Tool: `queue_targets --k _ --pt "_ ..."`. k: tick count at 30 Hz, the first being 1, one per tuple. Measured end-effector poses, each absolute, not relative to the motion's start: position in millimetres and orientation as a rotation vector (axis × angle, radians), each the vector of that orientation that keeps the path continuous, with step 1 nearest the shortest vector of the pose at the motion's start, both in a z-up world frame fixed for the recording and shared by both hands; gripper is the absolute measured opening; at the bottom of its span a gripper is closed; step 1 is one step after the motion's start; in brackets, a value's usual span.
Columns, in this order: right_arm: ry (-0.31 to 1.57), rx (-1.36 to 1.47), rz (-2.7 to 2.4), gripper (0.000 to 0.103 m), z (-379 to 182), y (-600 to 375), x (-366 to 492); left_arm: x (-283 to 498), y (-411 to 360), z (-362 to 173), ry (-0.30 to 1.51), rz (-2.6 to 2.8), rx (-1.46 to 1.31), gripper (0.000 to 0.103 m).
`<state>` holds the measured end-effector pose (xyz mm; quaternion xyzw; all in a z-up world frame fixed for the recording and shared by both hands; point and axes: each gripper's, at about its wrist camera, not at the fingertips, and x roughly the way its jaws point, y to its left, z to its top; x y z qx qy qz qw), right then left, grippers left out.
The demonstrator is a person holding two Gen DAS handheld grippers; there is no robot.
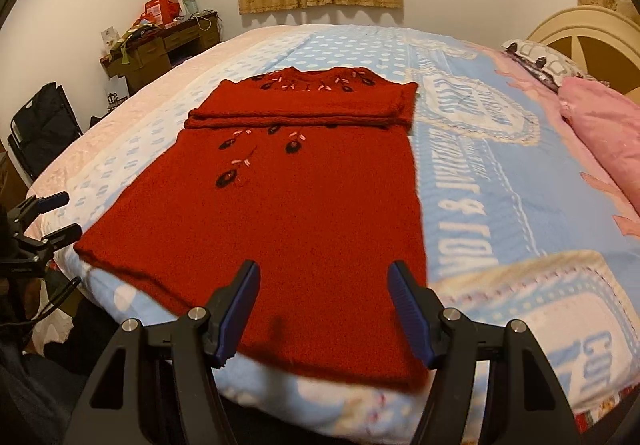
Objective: Fold small clothes
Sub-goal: 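Close both tools on the sweater hem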
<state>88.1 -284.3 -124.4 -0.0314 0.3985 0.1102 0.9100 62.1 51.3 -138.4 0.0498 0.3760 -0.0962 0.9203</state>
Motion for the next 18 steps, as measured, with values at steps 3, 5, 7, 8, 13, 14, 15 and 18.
queue_targets --k 3,5,7,8,13,14,15,18 --pt "0.835 -0.090 0.213 0.067 -127.8 -290.8 76.1 58.1 47.3 -144.4 0.800 -0.228 0.101 0.103" --pt "0.849 -0.081 0.215 0.067 -131.6 -296.9 69.9 56.8 46.2 -148.2 0.814 -0.233 0.101 0.103" --pt "0.859 -0.069 0.220 0.067 -135.3 -303.0 64.3 55.0 46.9 -151.9 0.824 -0.241 0.089 0.103" --pt "0.857 -0.065 0.216 0.067 -136.2 -306.0 61.6 54.8 47.3 -153.3 0.828 -0.246 0.082 0.103" --pt "0.858 -0.007 0.192 0.067 -138.3 -320.4 60.2 55.2 44.2 -158.0 0.847 -0.265 0.059 0.102" --pt "0.851 0.004 0.195 0.067 -137.1 -322.3 59.9 55.1 43.0 -158.7 0.845 -0.269 0.061 0.102" --pt "0.850 0.013 0.199 0.067 -137.0 -323.7 60.2 55.8 42.4 -160.7 0.850 -0.272 0.060 0.101" --pt "0.870 0.033 0.187 0.064 -142.6 -326.1 62.8 58.1 44.3 -164.6 0.862 -0.290 0.030 0.097"
